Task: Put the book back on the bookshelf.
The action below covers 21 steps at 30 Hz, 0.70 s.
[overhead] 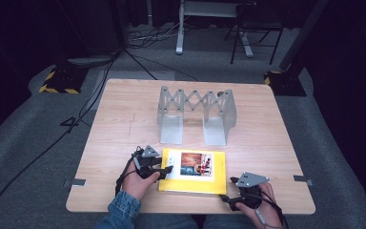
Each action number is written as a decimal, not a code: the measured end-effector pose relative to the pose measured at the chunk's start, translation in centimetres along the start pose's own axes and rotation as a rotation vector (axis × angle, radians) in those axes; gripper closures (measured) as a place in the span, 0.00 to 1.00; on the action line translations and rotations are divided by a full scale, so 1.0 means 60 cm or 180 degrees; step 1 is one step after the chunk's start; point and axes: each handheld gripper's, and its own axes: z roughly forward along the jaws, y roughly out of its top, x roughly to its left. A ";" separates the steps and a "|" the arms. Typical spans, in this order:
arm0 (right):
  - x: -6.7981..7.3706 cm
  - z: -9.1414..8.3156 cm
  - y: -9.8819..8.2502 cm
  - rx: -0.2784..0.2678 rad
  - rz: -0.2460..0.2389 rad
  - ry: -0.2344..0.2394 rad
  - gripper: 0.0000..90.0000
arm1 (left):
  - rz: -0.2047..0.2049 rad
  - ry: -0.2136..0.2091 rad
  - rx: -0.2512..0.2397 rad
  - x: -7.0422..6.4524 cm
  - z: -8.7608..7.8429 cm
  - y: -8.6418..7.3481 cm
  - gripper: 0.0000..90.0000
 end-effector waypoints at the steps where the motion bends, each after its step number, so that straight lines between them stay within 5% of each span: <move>1: 0.001 0.002 0.001 -0.0018 -0.0006 0.0007 0.27 | 0.0020 0.0010 0.0007 -0.001 -0.001 0.001 0.47; 11: 0.004 0.010 0.004 -0.0107 -0.0096 0.0106 0.31 | 0.0135 -0.0003 -0.0100 -0.011 -0.008 0.006 0.53; 19: 0.002 0.010 0.002 -0.0140 -0.0078 0.0105 0.31 | 0.0114 -0.0172 -0.0200 -0.019 -0.020 0.011 0.63; 21: 0.002 0.010 0.002 -0.0144 -0.0072 0.0096 0.31 | 0.0082 -0.0293 -0.0238 -0.018 -0.025 0.012 0.73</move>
